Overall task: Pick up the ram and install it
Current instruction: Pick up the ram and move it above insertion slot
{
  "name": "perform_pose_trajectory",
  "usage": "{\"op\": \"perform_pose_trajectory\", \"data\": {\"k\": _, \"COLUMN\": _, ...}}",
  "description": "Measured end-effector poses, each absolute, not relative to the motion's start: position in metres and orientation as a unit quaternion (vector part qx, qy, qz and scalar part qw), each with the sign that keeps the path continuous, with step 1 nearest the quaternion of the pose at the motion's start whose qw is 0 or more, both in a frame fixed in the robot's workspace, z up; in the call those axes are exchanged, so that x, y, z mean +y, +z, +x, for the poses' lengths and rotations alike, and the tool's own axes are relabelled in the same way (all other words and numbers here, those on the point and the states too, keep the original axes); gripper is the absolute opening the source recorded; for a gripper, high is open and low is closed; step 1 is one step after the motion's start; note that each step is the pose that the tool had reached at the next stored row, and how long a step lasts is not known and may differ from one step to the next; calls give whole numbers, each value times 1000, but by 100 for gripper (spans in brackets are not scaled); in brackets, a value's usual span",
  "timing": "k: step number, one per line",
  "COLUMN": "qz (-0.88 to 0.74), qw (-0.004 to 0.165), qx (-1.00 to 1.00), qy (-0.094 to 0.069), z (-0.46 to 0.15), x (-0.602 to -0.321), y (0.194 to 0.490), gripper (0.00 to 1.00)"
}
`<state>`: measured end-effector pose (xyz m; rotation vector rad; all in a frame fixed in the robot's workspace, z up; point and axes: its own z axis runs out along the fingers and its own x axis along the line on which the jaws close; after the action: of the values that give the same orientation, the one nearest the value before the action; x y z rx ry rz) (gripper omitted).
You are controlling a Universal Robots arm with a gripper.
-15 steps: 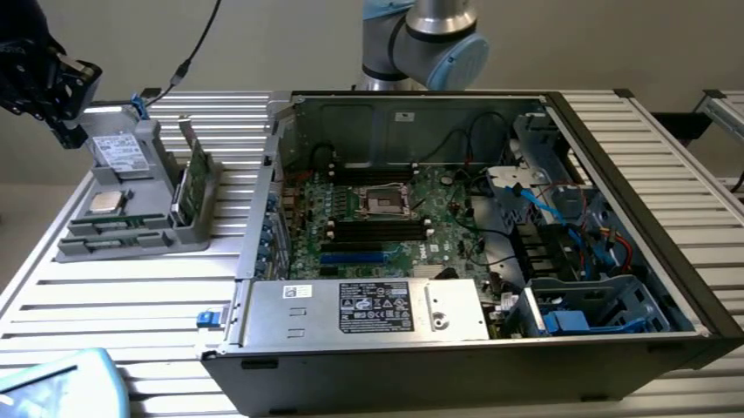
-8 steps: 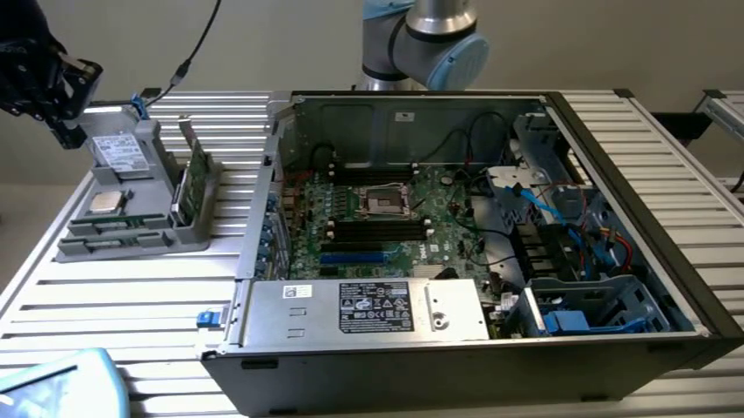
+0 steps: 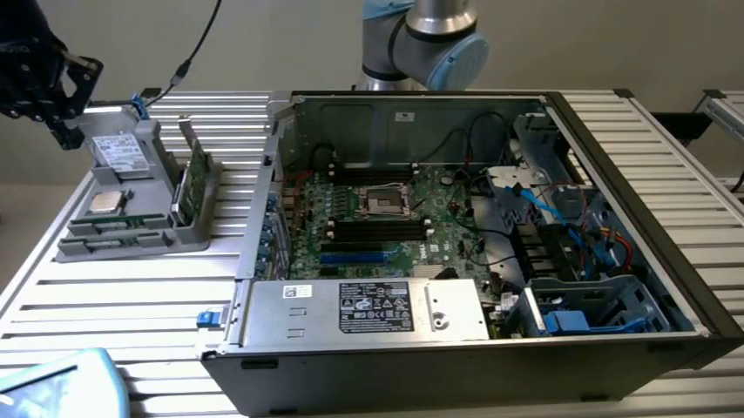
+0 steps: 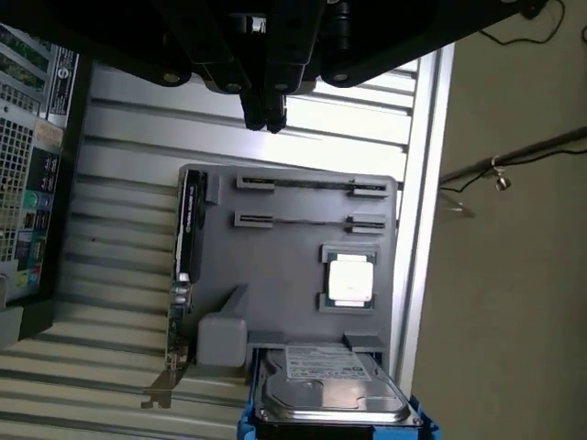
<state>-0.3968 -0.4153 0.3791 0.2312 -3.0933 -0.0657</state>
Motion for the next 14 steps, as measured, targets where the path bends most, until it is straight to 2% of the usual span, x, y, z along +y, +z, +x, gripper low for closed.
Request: {"op": "perform_pose_trajectory", "data": {"k": 14, "qz": 200, "qw": 23, "qx": -979, "qy": -19, "z": -397, "x": -415, "y": 379, "gripper": 10}}
